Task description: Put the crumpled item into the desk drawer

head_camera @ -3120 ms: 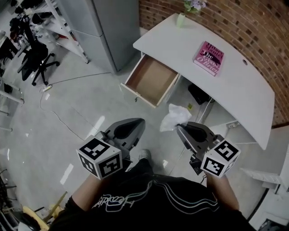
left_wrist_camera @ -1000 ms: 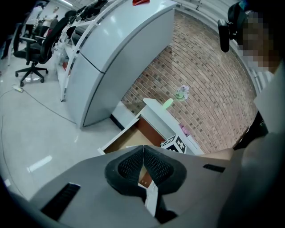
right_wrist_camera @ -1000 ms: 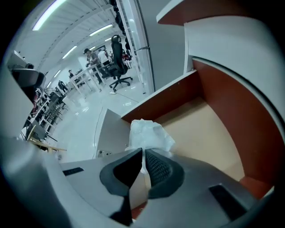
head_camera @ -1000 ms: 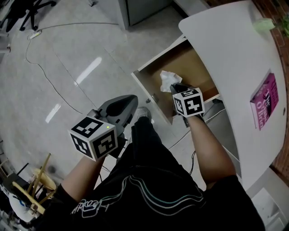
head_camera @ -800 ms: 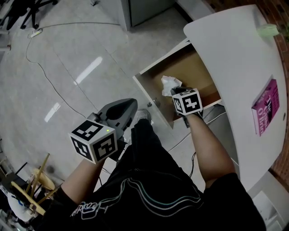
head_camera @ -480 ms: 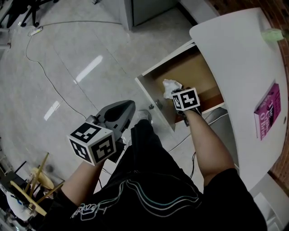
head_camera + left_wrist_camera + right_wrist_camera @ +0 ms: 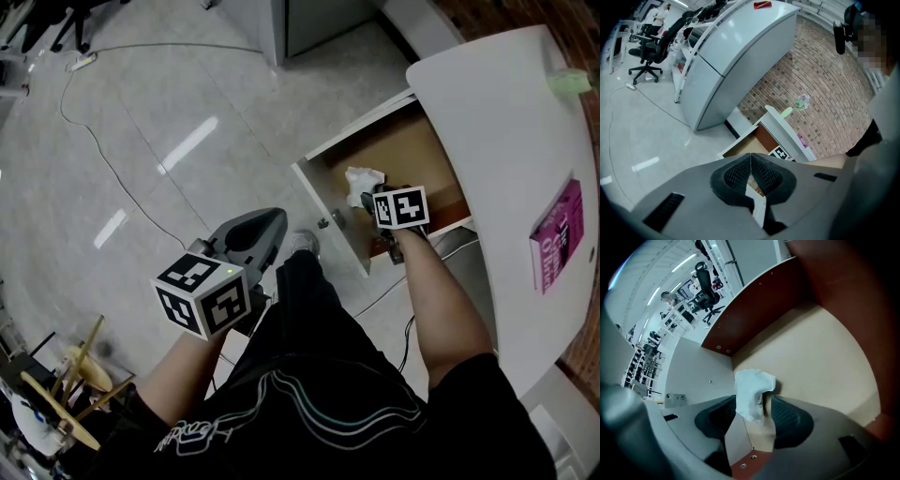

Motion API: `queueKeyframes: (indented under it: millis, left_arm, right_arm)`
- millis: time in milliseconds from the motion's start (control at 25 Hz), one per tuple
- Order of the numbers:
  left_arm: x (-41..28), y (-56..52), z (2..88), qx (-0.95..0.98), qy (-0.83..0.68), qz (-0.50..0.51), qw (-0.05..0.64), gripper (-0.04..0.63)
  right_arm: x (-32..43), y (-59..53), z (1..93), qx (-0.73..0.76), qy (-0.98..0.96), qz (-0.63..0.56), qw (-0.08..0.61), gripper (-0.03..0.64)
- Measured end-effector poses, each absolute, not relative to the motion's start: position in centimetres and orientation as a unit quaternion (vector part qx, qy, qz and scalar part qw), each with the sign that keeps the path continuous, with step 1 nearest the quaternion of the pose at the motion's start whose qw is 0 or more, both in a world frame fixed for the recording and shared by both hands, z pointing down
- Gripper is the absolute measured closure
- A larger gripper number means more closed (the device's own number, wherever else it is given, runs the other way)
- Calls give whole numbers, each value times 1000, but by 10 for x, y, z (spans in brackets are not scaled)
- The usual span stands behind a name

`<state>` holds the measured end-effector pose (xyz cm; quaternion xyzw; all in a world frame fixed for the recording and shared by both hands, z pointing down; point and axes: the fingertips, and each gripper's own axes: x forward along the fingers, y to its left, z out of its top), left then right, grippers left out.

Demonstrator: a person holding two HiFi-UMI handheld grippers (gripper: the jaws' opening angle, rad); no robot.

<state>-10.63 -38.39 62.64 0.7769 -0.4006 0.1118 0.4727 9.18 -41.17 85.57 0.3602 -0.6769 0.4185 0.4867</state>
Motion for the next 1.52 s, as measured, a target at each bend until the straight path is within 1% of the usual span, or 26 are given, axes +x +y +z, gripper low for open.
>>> queueKeyframes:
  millis: [200,360,440,720,760,800,880,1040,1160,1280,1520]
  left_arm:
    - [-103,-373,602,785,-397,103,464,572]
    - [-100,-361,571,797,-390,99,451,572]
    - [-96,-351,548,806,-380,95,443,572]
    - [-84,-300,448,853,-331,80,395,572]
    - [-81,-290,433,863,-318,82,384,572]
    - [-78,-279,416,873,-305,84,371,572]
    - [-70,-260,382,890,-282,79,349,572]
    - [-61,-236,310,915,-247,38,317,572]
    - [-54,-215,266,925,-233,19,299,572]
    - [-48,-194,232,937,-208,-4,281,572]
    - [-45,-147,202,951,-197,-2,237,572]
  right_arm:
    - [92,-403,817,373,-688,419,460,382]
    - [81,-384,760,362,-725,388,438,379]
    - [78,-376,716,375,-747,374,402,380]
    - [49,-331,512,391,-836,310,226,383]
    - [46,-322,484,390,-846,300,204,393]
    - [44,-313,457,389,-856,288,185,428]
    - [41,-293,407,383,-872,264,154,465]
    - [34,-256,325,360,-904,212,96,503]
    - [29,-223,275,348,-915,200,39,546]
    - [26,-197,238,344,-920,189,-16,560]
    - [24,-142,206,330,-931,153,-29,561]
